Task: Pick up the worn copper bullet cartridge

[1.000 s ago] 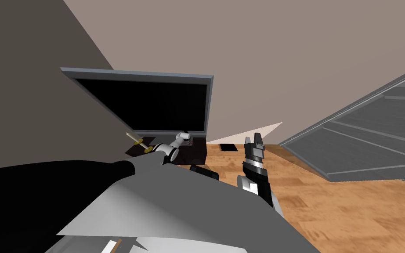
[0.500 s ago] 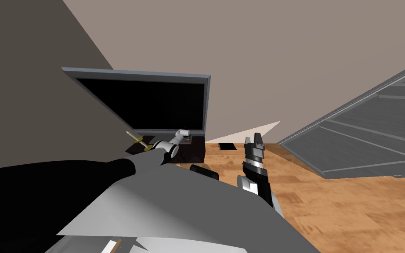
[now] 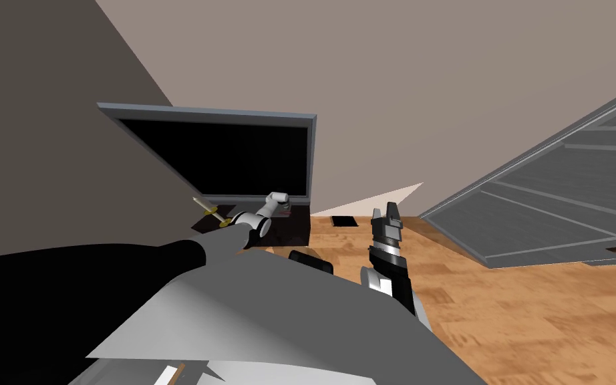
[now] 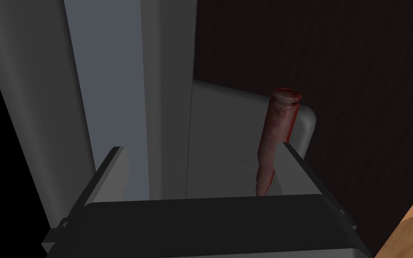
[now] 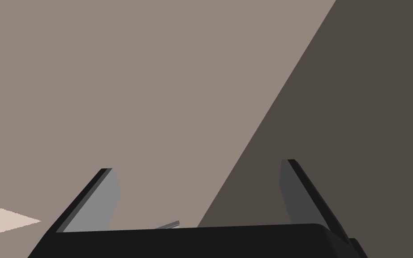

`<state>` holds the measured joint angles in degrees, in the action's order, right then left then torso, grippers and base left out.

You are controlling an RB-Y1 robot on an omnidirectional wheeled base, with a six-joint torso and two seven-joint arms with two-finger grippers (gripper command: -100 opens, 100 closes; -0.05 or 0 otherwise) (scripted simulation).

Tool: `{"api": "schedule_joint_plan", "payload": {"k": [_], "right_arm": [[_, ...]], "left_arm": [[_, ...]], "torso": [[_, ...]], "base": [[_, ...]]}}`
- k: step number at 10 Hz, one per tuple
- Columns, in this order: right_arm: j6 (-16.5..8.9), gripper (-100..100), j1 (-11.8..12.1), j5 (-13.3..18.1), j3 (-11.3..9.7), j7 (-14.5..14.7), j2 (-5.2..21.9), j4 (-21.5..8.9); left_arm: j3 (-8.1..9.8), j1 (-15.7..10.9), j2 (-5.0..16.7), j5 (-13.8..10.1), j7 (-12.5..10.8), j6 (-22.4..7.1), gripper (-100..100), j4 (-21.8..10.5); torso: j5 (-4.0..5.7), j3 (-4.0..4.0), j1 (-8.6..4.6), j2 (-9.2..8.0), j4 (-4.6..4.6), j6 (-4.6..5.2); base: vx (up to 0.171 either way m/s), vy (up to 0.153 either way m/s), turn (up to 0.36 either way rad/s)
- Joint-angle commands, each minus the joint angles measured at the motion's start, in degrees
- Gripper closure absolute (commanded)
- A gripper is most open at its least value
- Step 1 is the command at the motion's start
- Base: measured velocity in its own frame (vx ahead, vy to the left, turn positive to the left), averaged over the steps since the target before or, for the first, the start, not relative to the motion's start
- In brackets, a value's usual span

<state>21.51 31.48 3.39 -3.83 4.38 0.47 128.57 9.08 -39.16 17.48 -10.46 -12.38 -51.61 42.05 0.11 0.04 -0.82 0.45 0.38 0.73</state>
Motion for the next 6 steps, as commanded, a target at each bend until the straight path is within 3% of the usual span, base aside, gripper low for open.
{"api": "schedule_joint_plan", "payload": {"k": [1,6], "right_arm": [[0.0,0,0.0,0.0,0.0,0.0,0.0,0.0],[0.0,0,0.0,0.0,0.0,0.0,0.0,0.0]], "left_arm": [[0.7,-2.0,0.9,-0.5,0.2,0.2,-100,0.0],[1.05,-3.3,1.5,-0.9,0.4,0.0,-100,0.7]], "torso": [[0.0,0.0,0.0,0.0,0.0,0.0],[0.68,-0.3,-0.54,0.78,1.35,1.08]], "base": [[-0.019,-0.05,-0.109],[-0.005,-0.017,-0.043]]}}
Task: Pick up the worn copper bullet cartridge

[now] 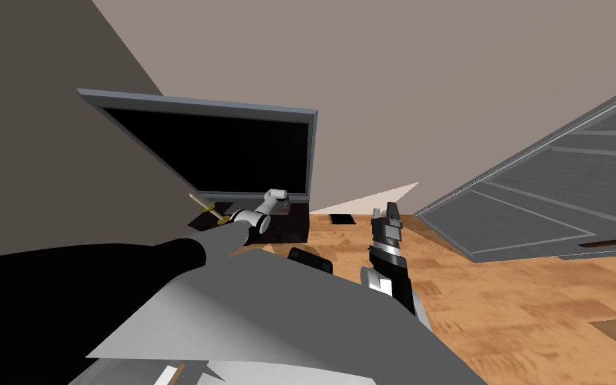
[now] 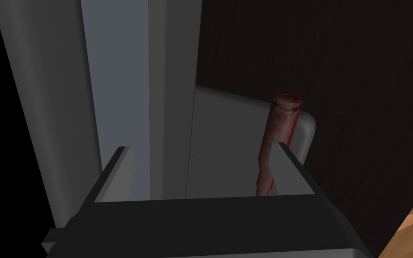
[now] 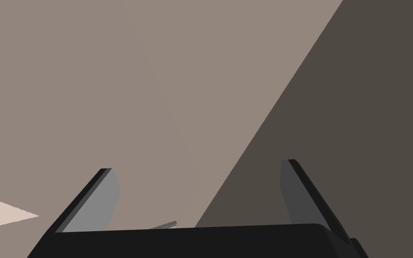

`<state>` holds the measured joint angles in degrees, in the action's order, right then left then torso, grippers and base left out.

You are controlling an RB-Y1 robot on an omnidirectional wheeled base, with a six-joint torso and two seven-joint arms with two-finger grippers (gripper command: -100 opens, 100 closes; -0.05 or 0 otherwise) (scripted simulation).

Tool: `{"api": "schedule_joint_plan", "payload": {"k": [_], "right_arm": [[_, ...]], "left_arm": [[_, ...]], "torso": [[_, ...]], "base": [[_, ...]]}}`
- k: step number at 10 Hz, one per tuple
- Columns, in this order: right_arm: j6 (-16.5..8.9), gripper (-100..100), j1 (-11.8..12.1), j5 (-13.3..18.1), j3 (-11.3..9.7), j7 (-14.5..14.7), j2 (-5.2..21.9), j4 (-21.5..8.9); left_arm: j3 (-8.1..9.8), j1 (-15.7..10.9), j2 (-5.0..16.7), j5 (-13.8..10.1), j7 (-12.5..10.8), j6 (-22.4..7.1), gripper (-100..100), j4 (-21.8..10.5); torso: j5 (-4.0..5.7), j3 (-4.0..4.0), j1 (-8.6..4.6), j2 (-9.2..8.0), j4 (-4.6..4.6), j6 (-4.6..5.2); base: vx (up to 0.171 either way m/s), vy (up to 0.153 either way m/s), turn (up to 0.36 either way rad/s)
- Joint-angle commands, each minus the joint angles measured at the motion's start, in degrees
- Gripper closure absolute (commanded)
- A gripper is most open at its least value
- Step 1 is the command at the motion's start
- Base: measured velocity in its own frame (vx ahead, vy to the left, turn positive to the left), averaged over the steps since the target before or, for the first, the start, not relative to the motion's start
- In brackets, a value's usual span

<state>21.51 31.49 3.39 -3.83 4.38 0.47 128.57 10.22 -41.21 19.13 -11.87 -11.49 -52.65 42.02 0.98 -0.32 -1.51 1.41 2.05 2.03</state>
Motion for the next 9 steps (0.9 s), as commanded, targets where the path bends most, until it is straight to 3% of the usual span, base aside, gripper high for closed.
{"api": "schedule_joint_plan", "payload": {"k": [1,9], "right_arm": [[0.0,0,0.0,0.0,0.0,0.0,0.0,0.0],[0.0,0,0.0,0.0,0.0,0.0,0.0,0.0]], "left_arm": [[-0.06,-1.7,0.1,0.3,-0.4,1.1,-100,0.9],[-0.06,-1.7,0.1,0.3,-0.4,1.1,-100,0.9]], "torso": [[0.0,0.0,0.0,0.0,0.0,0.0],[1.13,-0.35,-0.18,1.21,1.9,0.85]], "base": [[-0.008,-0.026,-0.066],[0.0,-0.001,0.002]]}}
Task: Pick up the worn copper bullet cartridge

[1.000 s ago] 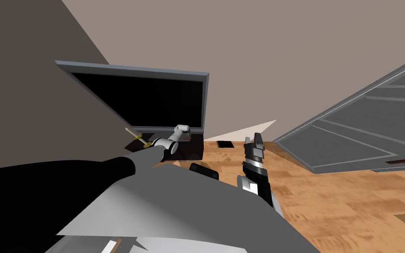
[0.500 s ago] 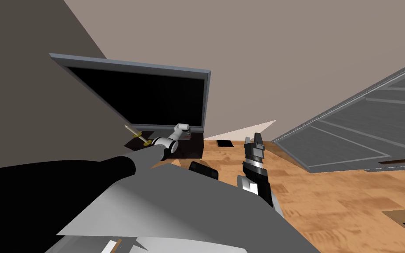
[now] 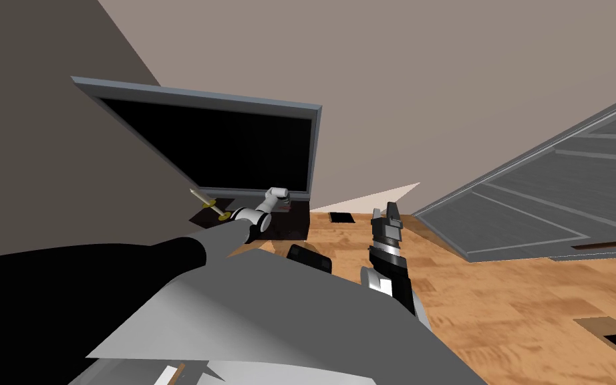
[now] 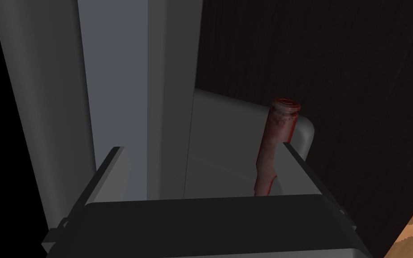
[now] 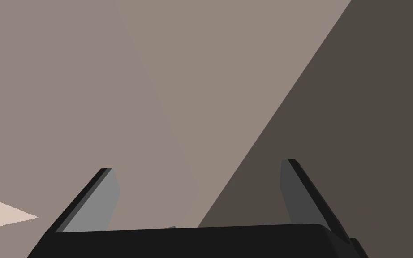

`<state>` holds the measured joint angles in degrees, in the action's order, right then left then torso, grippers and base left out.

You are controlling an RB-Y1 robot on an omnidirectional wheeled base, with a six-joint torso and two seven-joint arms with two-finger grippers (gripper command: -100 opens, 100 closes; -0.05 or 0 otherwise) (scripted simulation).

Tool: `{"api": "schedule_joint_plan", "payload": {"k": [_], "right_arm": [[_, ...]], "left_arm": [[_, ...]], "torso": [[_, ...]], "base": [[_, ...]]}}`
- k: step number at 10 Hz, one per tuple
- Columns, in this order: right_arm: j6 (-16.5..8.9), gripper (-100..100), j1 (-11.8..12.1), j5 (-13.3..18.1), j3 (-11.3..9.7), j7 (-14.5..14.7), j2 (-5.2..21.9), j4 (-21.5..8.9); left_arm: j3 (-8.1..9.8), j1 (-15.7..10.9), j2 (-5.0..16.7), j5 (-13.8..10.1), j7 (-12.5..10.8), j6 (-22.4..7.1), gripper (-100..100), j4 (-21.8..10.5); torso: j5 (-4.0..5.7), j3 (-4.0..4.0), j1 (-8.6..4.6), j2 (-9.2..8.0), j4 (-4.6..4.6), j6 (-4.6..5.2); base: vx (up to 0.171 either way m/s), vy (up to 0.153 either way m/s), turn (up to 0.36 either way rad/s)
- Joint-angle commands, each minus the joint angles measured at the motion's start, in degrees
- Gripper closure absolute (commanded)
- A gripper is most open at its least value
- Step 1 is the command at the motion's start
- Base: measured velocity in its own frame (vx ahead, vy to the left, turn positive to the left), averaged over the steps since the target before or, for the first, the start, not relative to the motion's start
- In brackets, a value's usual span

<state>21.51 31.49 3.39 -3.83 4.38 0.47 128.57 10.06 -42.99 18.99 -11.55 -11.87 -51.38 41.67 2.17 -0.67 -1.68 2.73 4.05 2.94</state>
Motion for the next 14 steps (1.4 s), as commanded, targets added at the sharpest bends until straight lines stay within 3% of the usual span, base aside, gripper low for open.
{"api": "schedule_joint_plan", "payload": {"k": [1,2,6,7,10,14], "right_arm": [[0.0,0,0.0,0.0,0.0,0.0,0.0,0.0],[0.0,0,0.0,0.0,0.0,0.0,0.0,0.0],[0.0,0,0.0,0.0,0.0,0.0,0.0,0.0],[0.0,0,0.0,0.0,0.0,0.0,0.0,0.0],[0.0,0,0.0,0.0,0.0,0.0,0.0,0.0],[0.0,0,0.0,0.0,0.0,0.0,0.0,0.0]], "left_arm": [[0.1,0.1,0.3,0.0,0.0,-0.2,-100,1.2],[-0.27,1.8,-0.5,0.3,0.3,-0.3,-100,-1.0],[-0.6,3.8,-1.1,0.5,0.7,-0.4,-100,-3.4],[-0.6,3.8,-1.1,0.5,0.7,-0.4,-100,-2.7],[-0.87,5.3,-1.5,0.7,1.1,-0.5,-100,-5.3],[-0.99,6.0,-1.7,0.8,1.3,-0.5,-100,-6.1]], "torso": [[0.0,0.0,0.0,0.0,0.0,0.0],[0.08,-0.04,-0.01,0.05,0.12,0.02],[0.06,0.0,0.1,0.13,0.11,0.01],[0.05,0.02,0.13,0.15,0.11,0.0],[0.07,-0.03,0.04,0.08,0.13,0.02],[0.08,-0.03,0.04,0.08,0.13,0.02]], "base": [[0.0,0.0,0.0],[0.026,0.043,0.007],[0.032,0.043,0.001],[0.03,0.033,0.004],[0.016,0.027,0.001],[0.017,0.024,0.0]]}}
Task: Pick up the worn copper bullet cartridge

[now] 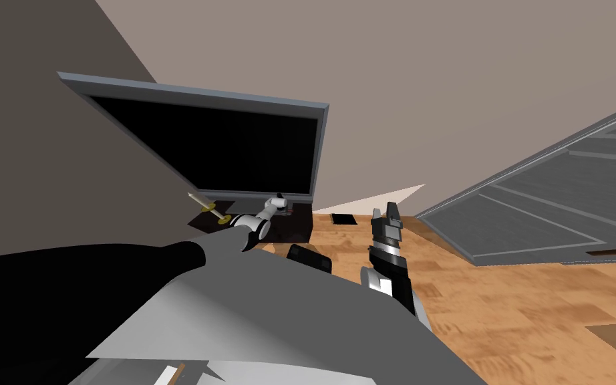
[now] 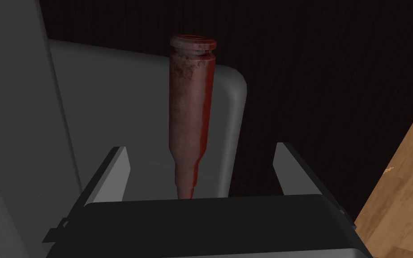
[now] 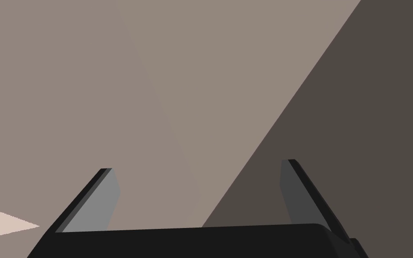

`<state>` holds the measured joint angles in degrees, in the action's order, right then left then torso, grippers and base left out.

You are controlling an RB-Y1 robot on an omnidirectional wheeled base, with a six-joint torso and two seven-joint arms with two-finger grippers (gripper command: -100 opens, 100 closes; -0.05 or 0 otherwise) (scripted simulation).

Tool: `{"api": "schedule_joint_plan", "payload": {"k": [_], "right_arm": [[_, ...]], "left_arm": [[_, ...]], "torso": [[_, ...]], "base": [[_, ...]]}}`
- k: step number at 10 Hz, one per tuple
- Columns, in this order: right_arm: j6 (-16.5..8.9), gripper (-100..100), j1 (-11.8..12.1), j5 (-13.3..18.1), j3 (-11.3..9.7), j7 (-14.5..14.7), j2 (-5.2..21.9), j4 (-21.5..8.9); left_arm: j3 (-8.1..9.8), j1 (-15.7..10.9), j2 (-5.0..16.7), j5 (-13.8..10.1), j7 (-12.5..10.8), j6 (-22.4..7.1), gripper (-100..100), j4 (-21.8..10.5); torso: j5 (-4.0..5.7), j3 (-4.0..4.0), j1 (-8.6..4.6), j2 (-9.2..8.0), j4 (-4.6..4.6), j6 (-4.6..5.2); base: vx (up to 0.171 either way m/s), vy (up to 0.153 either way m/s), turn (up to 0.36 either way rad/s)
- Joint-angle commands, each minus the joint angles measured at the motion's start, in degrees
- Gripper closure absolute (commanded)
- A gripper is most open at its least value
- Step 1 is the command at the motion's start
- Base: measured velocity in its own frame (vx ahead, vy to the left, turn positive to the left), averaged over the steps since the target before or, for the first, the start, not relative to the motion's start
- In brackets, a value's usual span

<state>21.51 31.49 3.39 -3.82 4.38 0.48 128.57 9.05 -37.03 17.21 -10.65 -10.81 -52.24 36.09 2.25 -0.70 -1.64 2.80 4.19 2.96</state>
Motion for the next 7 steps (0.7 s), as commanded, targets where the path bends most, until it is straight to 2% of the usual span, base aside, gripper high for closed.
{"api": "schedule_joint_plan", "payload": {"k": [1,3,4,5,6,7], "right_arm": [[0.0,0,0.0,0.0,0.0,0.0,0.0,0.0],[0.0,0,0.0,0.0,0.0,0.0,0.0,0.0],[0.0,0,0.0,0.0,0.0,0.0,0.0,0.0],[0.0,0,0.0,0.0,0.0,0.0,0.0,0.0],[0.0,0,0.0,0.0,0.0,0.0,0.0,0.0],[0.0,0,0.0,0.0,0.0,0.0,0.0,0.0]], "left_arm": [[-0.16,1.1,-0.3,0.1,0.5,0.3,-100,-1.8],[-0.16,1.1,-0.3,0.1,0.5,0.3,-100,-1.8],[-0.36,2.3,-0.6,0.2,0.8,0.2,-100,-3.2],[-0.24,1.7,-0.4,0.1,0.7,0.1,-100,-2.3],[-0.26,1.8,-0.4,0.1,0.7,-0.1,0,-2.2],[-0.06,2.8,-1.1,-0.2,0.7,1.6,-100,-3.1]], "torso": [[0.0,0.0,0.0,0.0,0.0,0.0],[-0.02,0.03,0.07,0.04,-0.01,0.0],[0.0,0.02,0.01,0.03,0.0,0.0],[-0.02,0.03,0.06,0.04,-0.02,-0.02],[-0.04,0.05,0.06,0.04,-0.07,-0.03],[-0.03,0.04,0.02,0.01,-0.06,-0.03]], "base": [[0.02,0.037,0.003],[0.022,0.026,0.0],[0.027,0.034,0.004],[0.016,0.02,-0.005],[0.0,0.0,0.0],[0.011,0.04,0.024]]}}
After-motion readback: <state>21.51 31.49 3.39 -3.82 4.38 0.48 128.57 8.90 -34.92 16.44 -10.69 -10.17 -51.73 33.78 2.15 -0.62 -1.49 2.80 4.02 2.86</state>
